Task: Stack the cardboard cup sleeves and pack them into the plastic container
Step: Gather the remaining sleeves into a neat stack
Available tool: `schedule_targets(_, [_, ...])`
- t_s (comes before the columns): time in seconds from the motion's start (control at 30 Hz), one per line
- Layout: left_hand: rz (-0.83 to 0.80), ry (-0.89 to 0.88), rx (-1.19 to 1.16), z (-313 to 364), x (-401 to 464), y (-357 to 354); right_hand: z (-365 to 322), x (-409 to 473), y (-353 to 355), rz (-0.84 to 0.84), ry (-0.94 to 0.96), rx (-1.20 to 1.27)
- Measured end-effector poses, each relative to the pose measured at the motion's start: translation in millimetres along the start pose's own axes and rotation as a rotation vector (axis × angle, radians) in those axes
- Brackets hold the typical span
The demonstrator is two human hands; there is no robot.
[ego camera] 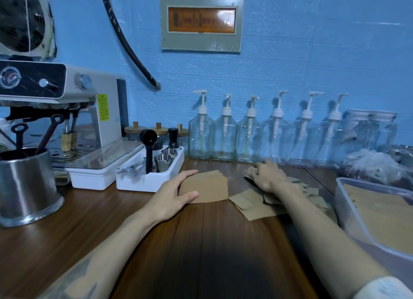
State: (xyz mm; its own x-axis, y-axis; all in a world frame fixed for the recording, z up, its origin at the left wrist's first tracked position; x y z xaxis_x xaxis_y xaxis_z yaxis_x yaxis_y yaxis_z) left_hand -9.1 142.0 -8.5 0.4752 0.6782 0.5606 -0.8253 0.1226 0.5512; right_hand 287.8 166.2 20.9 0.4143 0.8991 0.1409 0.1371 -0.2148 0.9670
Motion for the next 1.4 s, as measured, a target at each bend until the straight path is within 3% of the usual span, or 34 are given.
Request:
schedule_targets(0.37, [0.004,-0.003,0.018,-6,2,0,24,30,-23,-0.187,-0.175,-0.206])
schedule_targets(0.6, [0.008,0.004,0.008,-5,1,0,-3,19,-9,-0.118,-0.021,-0.156])
schedule_targets(0.77, [0.002,0.012,0.007,0,1,1,-32,-4,-9,-0.153,0.075,0.038])
schedule_targets(0.93, [-0.005,0.010,0.009,3,-1,1,-45,-26,7,-0.017,0.117,0.192])
schedule_targets(1.03, [-0.015,0.005,0.005,4,-2,1,-36,-41,24,0.132,0.030,0.257])
schedule_targets(1.13, [-0.030,-0.008,-0.004,7,-3,0,-19,-58,48,0.211,-0.090,0.572])
schedule_targets(1.23, [-0.040,0.000,-0.011,6,-3,-1,-25,-76,47,0.002,-0.053,1.058])
schedule_targets(1.4, [-0.043,0.017,-0.053,8,-4,-2,-56,-100,29,-0.256,0.161,1.253])
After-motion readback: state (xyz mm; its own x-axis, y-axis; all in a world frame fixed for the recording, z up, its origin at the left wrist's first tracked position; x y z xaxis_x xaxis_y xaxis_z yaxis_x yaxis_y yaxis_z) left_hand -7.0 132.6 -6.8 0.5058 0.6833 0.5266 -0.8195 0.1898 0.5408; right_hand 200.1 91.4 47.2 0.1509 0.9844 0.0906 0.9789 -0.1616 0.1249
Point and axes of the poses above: each hand's wrist, its own x-axis towards the middle knuckle, its own y-axis out of the back of the hand, z = x × y, the point moved 7 cm from there along x, towards the middle knuckle, and after that the axes turned 13 degrees about -y, right-handed, at the moved point
